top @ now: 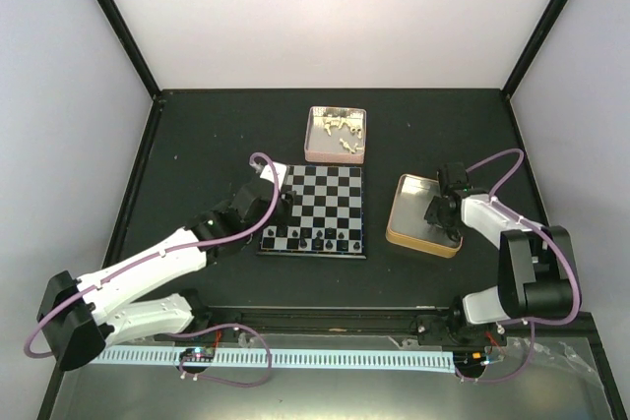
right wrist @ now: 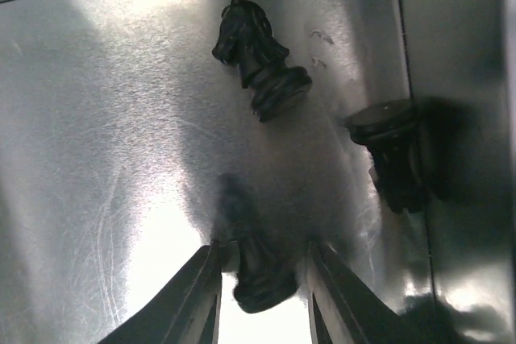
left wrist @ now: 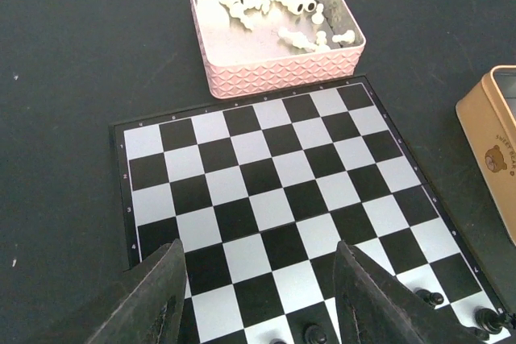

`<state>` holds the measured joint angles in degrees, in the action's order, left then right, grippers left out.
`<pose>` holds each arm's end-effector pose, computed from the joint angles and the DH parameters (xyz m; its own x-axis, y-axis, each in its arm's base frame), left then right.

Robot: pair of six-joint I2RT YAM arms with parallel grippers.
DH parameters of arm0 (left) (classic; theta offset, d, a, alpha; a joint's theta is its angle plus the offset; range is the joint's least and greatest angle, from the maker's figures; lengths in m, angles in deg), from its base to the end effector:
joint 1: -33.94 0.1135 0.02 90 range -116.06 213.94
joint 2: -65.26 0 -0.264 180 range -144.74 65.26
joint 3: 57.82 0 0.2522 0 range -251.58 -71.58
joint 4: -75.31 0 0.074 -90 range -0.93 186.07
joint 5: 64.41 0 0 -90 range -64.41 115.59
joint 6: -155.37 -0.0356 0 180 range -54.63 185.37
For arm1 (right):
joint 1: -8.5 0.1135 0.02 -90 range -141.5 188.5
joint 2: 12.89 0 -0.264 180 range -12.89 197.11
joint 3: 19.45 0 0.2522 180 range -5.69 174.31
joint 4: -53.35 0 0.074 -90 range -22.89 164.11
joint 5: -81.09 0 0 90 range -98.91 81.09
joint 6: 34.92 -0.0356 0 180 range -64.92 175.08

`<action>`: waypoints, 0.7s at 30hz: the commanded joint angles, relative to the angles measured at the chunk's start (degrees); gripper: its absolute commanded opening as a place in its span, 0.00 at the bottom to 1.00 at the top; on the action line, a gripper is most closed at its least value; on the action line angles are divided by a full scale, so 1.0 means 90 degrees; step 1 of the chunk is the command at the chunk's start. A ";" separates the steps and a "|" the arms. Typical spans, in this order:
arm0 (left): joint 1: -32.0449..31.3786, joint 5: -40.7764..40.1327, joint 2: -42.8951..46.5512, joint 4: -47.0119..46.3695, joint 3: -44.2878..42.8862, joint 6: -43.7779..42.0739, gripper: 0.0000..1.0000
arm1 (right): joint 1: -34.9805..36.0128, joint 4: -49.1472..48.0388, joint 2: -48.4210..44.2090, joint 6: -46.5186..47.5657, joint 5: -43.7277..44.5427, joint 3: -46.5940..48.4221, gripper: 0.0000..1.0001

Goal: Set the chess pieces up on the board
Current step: Pick up the chess piece from the storage box.

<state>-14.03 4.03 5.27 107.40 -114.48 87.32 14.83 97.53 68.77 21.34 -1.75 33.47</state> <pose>0.1617 -0.1599 0.2654 -0.5432 0.0834 -0.8355 0.3097 0.9448 -0.1071 0.2340 0.0215 0.1489 -0.8306 0.4623 -0.3104 0.4670 0.8819 0.0641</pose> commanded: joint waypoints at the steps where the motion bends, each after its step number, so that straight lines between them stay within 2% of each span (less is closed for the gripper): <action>1: 0.0134 0.0219 0.0071 -0.0244 0.0005 0.0122 0.52 | -0.0040 -0.0266 0.0172 0.0033 -0.0114 0.0139 0.28; 8: 0.0274 0.0419 0.0058 -0.0286 0.0066 0.0162 0.52 | -0.0039 -0.0271 0.0343 0.0210 -0.0311 0.0248 0.22; 13: 0.0336 0.0548 0.0092 -0.0289 0.0074 0.0188 0.52 | -0.0037 -0.0216 0.0238 0.0231 -0.0432 0.0236 0.12; 18: 0.0401 0.0904 0.0074 -0.0369 0.0026 0.0174 0.54 | -0.0020 -0.0297 -0.0450 0.0357 -0.0871 0.0210 0.12; 21: 0.0499 0.1427 0.0061 -0.0427 -0.0063 0.0189 0.56 | -0.0006 -0.0594 -0.1152 0.0540 -0.1628 0.0169 0.12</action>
<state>-10.64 10.85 5.27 105.76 -113.95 88.46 14.79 95.63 66.04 23.90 -8.29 34.98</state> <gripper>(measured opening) 0.548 0.173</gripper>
